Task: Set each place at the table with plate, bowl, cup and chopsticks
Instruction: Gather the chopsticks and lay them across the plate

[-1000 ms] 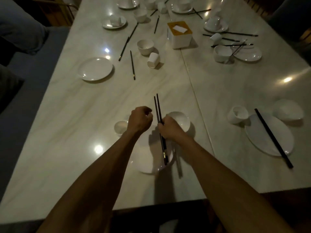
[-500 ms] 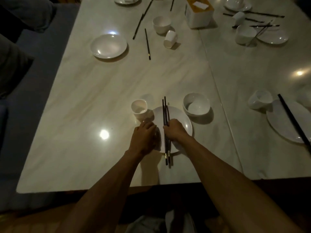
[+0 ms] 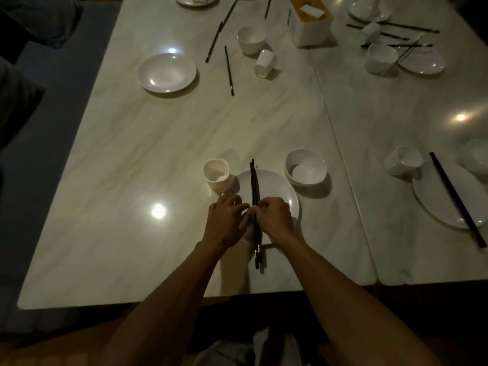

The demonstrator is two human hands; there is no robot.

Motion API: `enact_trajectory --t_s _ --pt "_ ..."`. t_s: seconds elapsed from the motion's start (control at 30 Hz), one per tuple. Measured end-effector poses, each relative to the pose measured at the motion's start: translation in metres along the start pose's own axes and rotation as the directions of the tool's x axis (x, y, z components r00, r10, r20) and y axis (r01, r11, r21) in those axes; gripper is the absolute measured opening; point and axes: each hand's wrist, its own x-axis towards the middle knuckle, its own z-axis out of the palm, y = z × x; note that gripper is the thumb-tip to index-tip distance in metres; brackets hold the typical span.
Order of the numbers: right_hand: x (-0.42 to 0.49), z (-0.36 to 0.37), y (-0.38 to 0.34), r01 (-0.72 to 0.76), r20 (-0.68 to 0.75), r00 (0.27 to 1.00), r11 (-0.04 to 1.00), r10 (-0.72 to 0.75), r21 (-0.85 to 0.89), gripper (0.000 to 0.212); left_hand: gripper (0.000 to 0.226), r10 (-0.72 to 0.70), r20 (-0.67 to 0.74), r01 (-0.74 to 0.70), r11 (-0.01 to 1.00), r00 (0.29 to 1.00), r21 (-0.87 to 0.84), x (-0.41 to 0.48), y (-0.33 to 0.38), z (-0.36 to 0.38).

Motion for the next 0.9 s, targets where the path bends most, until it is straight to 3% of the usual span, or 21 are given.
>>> enact_trajectory --t_s 0.17,0.33,0.9 --pt "0.003 -0.002 0.006 -0.060 -0.034 0.998 0.996 0.062 0.065 0.020 0.029 -0.081 0.032 0.082 0.996 0.996 -0.028 0.003 0.009 0.006" --pt "0.004 -0.005 0.008 -0.070 -0.032 0.997 0.995 0.072 0.065 0.019 0.030 -0.152 0.015 0.153 0.985 0.988 -0.074 0.004 0.017 0.007" --pt "0.004 -0.005 0.011 -0.068 0.040 0.997 0.992 0.064 0.105 0.014 0.031 -0.190 0.043 0.192 0.980 0.981 -0.053 0.006 0.023 0.002"
